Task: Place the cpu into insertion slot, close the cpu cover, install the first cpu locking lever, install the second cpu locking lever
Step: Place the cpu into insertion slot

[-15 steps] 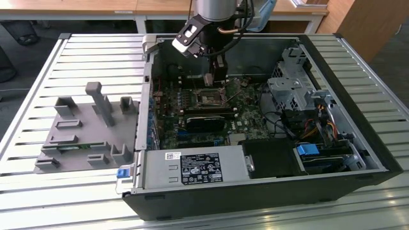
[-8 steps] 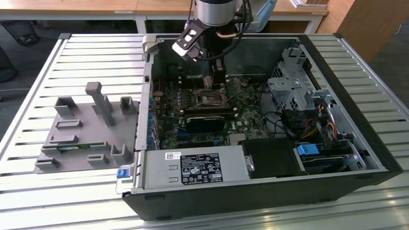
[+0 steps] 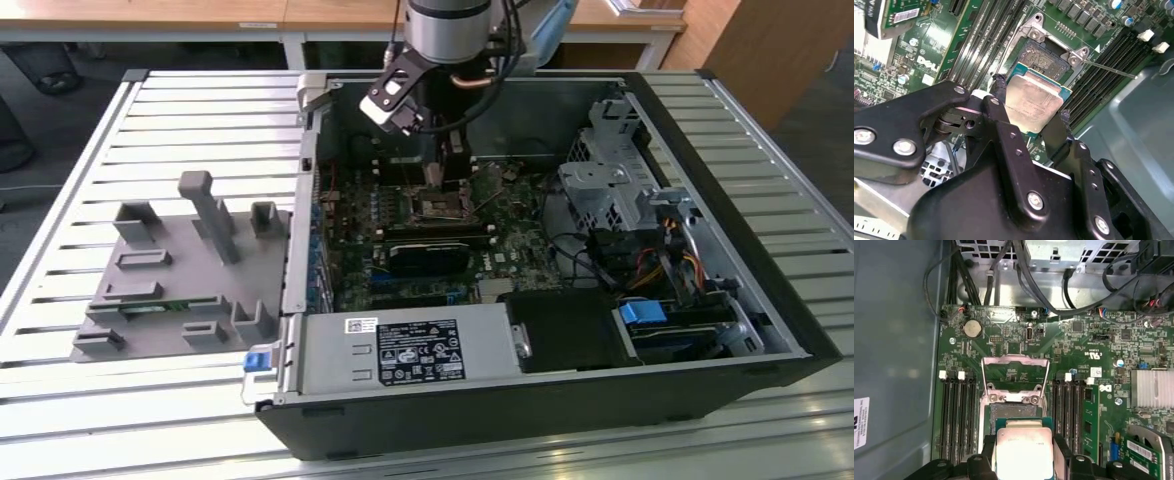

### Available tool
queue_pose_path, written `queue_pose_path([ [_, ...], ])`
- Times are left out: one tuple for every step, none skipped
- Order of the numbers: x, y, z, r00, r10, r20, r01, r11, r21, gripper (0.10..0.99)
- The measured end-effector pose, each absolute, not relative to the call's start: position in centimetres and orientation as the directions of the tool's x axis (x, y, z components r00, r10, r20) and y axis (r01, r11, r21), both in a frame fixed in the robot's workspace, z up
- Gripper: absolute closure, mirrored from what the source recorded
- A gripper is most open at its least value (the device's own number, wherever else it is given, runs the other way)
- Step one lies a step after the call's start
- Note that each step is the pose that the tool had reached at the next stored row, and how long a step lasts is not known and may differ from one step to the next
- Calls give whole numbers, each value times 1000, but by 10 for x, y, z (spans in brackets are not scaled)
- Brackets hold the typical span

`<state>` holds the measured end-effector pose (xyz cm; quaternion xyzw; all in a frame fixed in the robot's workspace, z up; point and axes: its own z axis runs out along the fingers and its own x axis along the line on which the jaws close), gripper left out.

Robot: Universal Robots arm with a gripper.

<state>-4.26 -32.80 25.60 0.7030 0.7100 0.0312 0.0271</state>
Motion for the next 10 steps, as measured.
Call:
queue_pose_path([
  [-43, -328, 255, -10, 1000, 5, 997, 9, 82, 549],
  [-43, -328, 253, -9, 1000, 5, 997, 9, 82, 549],
  [-43, -328, 252, -9, 1000, 5, 997, 8, 83, 549],
  [-43, -327, 251, -8, 1000, 5, 997, 8, 82, 549],
  [-43, -327, 250, -7, 1000, 5, 997, 7, 82, 549],
  [-43, -327, 248, -7, 1000, 5, 997, 6, 82, 549],
  [-43, -327, 246, -7, 1000, 5, 997, 6, 82, 549],
  [-43, -327, 245, -6, 1000, 5, 997, 6, 82, 549],
  [-43, -326, 243, -6, 1000, 5, 997, 5, 82, 549],
  [-43, -325, 241, -5, 1000, 5, 997, 5, 83, 549],
])
